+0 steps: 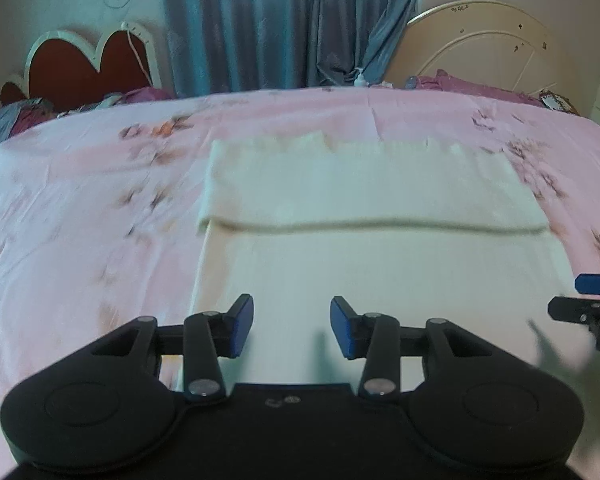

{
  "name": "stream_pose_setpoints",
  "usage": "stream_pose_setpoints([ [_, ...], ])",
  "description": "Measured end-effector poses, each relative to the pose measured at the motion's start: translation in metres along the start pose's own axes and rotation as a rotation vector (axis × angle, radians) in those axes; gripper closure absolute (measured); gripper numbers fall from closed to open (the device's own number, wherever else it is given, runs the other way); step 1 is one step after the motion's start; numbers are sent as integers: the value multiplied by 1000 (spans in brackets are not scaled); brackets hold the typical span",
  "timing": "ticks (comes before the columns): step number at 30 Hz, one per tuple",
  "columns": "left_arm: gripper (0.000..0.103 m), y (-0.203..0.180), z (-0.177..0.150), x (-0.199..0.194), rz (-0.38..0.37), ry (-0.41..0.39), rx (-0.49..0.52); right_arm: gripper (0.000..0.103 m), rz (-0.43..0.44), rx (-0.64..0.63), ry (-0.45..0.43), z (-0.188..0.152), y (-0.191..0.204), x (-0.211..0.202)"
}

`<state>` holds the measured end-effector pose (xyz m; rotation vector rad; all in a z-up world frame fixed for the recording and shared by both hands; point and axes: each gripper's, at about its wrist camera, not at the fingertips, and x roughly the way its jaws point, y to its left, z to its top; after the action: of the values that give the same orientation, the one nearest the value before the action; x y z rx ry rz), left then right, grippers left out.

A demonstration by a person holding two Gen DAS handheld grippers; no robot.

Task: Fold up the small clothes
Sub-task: 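Smooth the folded sweater with both grippers open, then move both open grippers along the sweater to its hem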

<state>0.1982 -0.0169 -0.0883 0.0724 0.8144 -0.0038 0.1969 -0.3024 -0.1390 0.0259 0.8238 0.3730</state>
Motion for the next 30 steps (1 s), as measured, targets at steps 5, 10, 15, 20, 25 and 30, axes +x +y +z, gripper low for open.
stream_pose_setpoints([
  [5, 62, 9, -35, -23, -6, 38, -3, 48, 5, -3, 9, -32, 17, -28],
  [10, 62, 20, -63, -35, -25, 72, -11, 48, -20, 35, 12, -57, 34, -48],
  [15, 61, 33, -85, -58, -39, 66, 6, 48, -59, 70, 16, -78, 50, -73],
  [20, 59, 56, -110, -82, -49, 74, -24, 48, -109, 90, 38, -104, 64, -95],
  [25, 54, 69, -130, -98, -60, 87, -53, 48, -141, 116, 48, -126, 77, -114],
  [30, 43, 79, -145, -110, -79, 83, -74, 48, -175, 153, 50, -142, 84, -128],
])
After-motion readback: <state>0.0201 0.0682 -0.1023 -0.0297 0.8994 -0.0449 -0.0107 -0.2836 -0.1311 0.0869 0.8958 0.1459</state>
